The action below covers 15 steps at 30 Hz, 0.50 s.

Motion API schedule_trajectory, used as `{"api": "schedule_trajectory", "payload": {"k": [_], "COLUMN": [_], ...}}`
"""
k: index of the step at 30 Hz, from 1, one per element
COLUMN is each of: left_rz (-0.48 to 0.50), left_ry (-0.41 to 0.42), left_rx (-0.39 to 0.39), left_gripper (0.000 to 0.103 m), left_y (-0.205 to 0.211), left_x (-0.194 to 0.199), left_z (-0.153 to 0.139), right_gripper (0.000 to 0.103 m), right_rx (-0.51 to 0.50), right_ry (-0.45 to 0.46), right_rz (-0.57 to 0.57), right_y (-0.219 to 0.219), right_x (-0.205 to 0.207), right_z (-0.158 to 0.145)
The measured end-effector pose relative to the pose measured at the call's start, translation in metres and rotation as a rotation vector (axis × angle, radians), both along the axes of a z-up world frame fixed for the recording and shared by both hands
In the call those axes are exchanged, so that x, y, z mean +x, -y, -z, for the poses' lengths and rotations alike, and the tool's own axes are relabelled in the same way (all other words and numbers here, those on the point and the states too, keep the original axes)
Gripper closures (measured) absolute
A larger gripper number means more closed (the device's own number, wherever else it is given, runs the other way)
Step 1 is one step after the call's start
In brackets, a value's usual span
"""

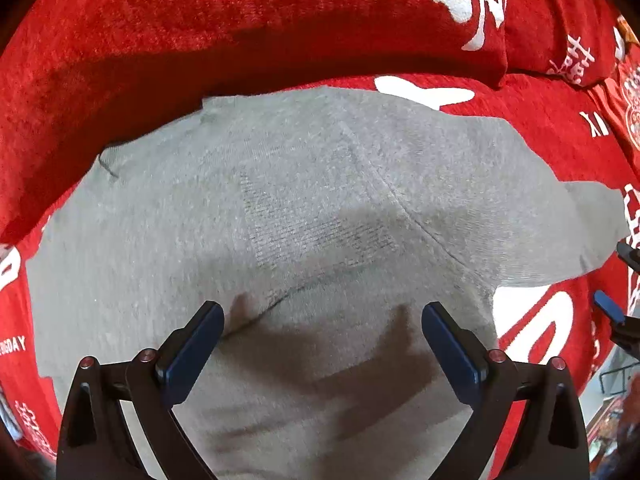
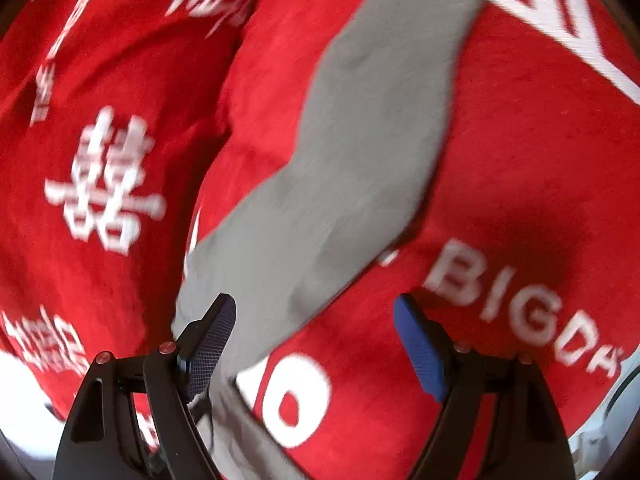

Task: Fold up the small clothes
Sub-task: 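Grasp the other sleeve with the right gripper and lift it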

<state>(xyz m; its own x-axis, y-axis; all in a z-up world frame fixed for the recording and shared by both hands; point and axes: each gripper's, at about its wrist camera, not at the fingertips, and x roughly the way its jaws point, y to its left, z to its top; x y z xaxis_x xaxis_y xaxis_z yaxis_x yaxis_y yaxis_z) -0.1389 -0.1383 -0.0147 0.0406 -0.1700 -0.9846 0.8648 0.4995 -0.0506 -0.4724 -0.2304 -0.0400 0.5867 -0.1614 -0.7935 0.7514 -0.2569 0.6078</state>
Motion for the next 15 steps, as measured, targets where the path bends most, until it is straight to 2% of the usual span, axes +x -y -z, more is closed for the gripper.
{"api": "schedule_trajectory", "payload": {"k": [4, 9, 15], "left_rz": [-0.01, -0.011, -0.029], "left_ry": [-0.009, -0.013, -0.006], "left_rx": [0.003, 0.012, 0.03], "left_gripper": [0.004, 0.004, 0.004], "left_y": [-0.002, 0.003, 0.001], "left_x": [0.0, -0.002, -0.001], "left_z": [-0.002, -0.001, 0.0], "right_gripper": [0.019, 0.019, 0.02], "right_rx": [0.029, 0.036, 0.017], "right_ry": [0.057, 0.137, 0.241], "right_rz": [0.081, 0.137, 0.234], "right_y": [0.014, 0.036, 0.05], "right_x": [-0.018, -0.021, -0.021], "right_z": [0.016, 0.034, 0.035]}}
